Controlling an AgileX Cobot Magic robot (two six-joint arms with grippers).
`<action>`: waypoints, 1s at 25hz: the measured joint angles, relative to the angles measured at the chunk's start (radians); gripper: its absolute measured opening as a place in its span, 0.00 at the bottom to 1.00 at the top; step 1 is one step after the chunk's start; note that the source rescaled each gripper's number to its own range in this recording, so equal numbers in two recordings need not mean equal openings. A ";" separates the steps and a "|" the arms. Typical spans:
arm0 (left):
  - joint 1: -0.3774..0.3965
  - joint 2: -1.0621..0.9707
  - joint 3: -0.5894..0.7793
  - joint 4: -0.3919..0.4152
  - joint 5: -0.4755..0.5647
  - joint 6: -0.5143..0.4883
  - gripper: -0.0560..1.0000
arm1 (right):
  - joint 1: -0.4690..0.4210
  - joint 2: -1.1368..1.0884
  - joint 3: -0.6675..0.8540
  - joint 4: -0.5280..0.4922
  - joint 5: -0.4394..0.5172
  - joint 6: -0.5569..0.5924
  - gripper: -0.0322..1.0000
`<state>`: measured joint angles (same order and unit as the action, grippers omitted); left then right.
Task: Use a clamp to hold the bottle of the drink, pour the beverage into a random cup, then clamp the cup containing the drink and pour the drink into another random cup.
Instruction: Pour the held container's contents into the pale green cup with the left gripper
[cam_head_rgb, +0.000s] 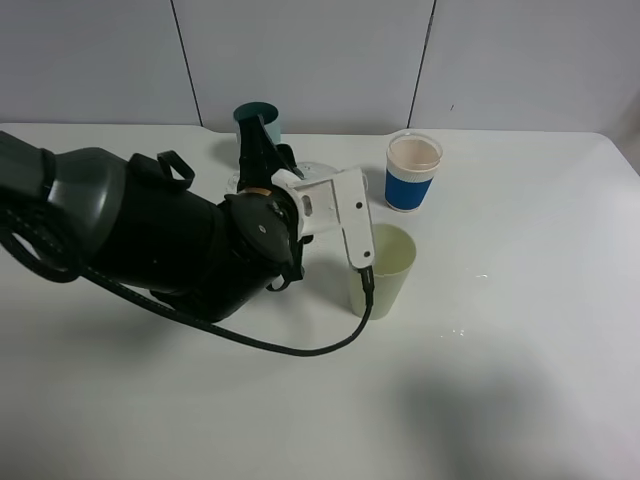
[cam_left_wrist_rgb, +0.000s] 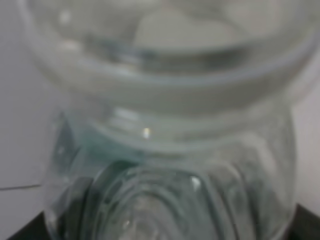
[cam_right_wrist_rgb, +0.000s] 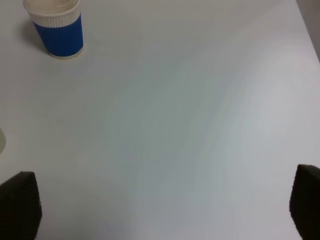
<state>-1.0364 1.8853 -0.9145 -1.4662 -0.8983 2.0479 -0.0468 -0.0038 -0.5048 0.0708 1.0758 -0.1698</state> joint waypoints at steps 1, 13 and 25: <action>0.000 0.002 0.000 0.008 -0.005 0.004 0.07 | 0.000 0.000 0.000 0.000 0.000 0.000 1.00; 0.000 0.024 0.000 0.121 -0.042 0.060 0.07 | 0.000 0.000 0.000 0.000 0.000 0.000 1.00; 0.000 0.024 0.000 0.231 -0.049 0.151 0.07 | 0.000 0.000 0.000 0.000 0.000 0.000 1.00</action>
<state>-1.0364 1.9092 -0.9145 -1.2348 -0.9471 2.1989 -0.0468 -0.0038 -0.5048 0.0708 1.0758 -0.1698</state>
